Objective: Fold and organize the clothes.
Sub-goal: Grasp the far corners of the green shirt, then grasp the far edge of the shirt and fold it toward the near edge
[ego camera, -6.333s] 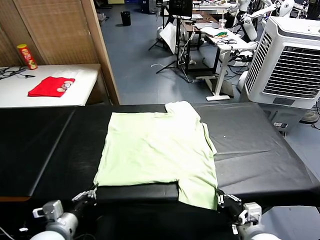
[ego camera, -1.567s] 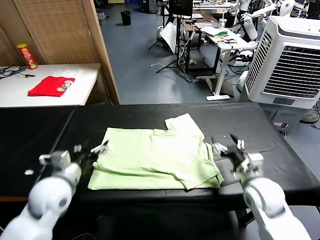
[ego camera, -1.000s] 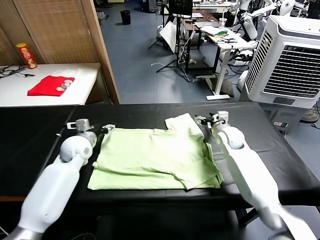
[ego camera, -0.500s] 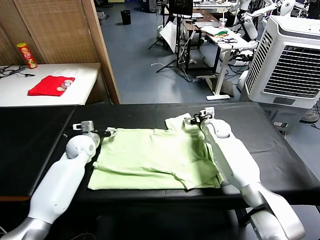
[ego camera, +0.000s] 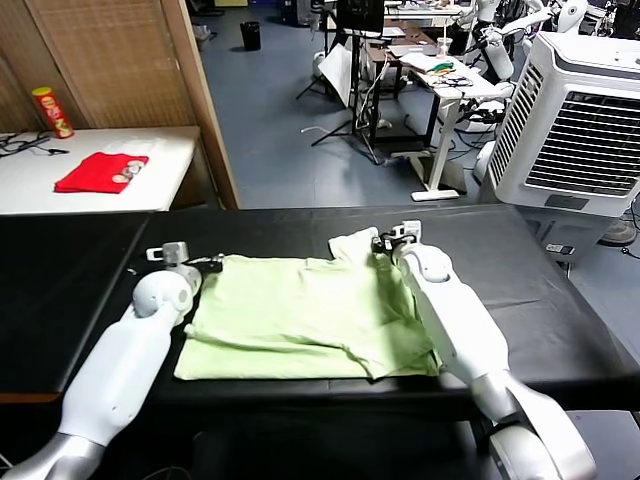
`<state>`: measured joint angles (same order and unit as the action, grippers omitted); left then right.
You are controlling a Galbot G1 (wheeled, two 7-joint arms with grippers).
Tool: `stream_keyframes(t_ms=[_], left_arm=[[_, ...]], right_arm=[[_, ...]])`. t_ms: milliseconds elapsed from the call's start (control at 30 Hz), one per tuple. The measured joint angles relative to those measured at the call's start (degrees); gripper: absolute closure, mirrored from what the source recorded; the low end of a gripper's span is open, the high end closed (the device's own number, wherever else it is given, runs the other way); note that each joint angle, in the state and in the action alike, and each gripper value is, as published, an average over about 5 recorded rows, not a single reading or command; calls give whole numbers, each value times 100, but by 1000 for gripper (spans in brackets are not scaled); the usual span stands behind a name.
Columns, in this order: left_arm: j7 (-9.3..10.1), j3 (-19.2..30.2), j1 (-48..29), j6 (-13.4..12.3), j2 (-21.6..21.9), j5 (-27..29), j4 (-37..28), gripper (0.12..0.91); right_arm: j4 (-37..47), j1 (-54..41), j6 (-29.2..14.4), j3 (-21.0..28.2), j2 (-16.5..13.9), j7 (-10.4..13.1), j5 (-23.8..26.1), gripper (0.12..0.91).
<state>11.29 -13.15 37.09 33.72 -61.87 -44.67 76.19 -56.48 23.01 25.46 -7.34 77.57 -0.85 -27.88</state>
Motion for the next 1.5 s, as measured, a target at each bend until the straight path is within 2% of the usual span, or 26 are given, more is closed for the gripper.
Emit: stream_keyframes(t_ms=[233, 467, 633, 833, 1100, 1500], left_arm=[[67, -232, 268, -65, 132, 30, 448, 902], [225, -549, 1026, -87, 432, -2, 1660, 902], [452, -800, 1736, -39, 646, -79, 2492, 902], [678, -1216, 2565, -3, 770, -98, 3295, 902], [726, -1740, 3496, 7, 811, 51, 3907, 902], [720, -2022, 4337, 107, 747, 361, 4327, 902]], right_arm=[[-1026, 470, -141, -231, -343, 74, -390, 904], [-2526, 1329, 120, -504, -926, 258, -794, 904], [-3517, 2026, 449, -670, -1337, 559, -955, 904], [-4436, 2731, 832, -848, -1642, 871, -1023, 904], [-5176, 3522, 1271, -1026, -1754, 1096, -851, 904], [-5713, 4337, 1501, -1191, -1845, 1114, -654, 904]])
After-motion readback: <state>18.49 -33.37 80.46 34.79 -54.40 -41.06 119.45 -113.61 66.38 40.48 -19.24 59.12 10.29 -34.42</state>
